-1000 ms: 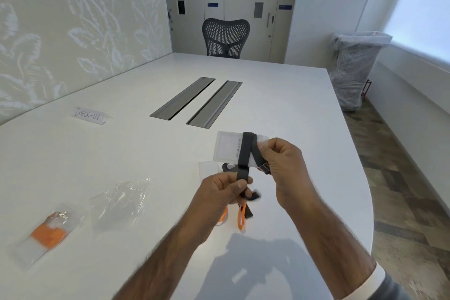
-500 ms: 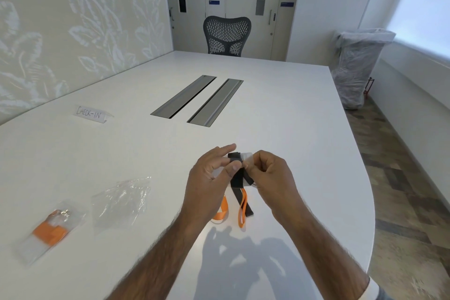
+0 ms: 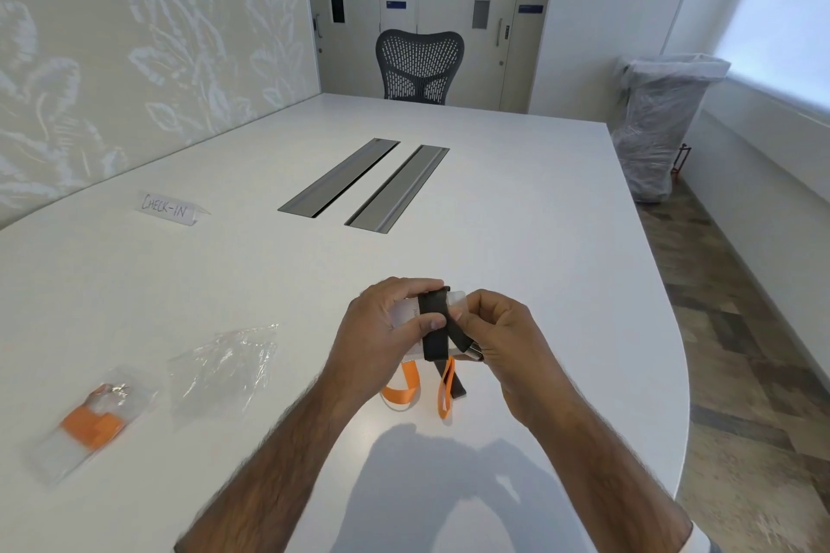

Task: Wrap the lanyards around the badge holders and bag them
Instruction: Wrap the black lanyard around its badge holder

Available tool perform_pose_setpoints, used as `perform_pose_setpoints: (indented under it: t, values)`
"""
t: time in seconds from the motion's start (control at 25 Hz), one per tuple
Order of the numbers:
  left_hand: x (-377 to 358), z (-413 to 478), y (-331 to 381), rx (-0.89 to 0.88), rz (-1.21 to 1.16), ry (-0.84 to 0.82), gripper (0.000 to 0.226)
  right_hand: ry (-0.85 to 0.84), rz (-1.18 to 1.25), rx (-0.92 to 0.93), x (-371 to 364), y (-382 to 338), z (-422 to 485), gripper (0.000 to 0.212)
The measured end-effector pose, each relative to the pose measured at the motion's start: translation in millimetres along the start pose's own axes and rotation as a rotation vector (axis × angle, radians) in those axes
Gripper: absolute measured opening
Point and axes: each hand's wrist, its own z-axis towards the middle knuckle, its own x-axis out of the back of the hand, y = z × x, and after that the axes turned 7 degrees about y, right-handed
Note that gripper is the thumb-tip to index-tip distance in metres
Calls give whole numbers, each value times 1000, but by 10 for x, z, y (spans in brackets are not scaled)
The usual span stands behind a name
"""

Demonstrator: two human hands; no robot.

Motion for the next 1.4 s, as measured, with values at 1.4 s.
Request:
perform_pose_setpoints:
  t: [1.4]
  values:
    - [125,-1016,-960,237,418,-20,23,-159,-702,9,-491,763,-258,10]
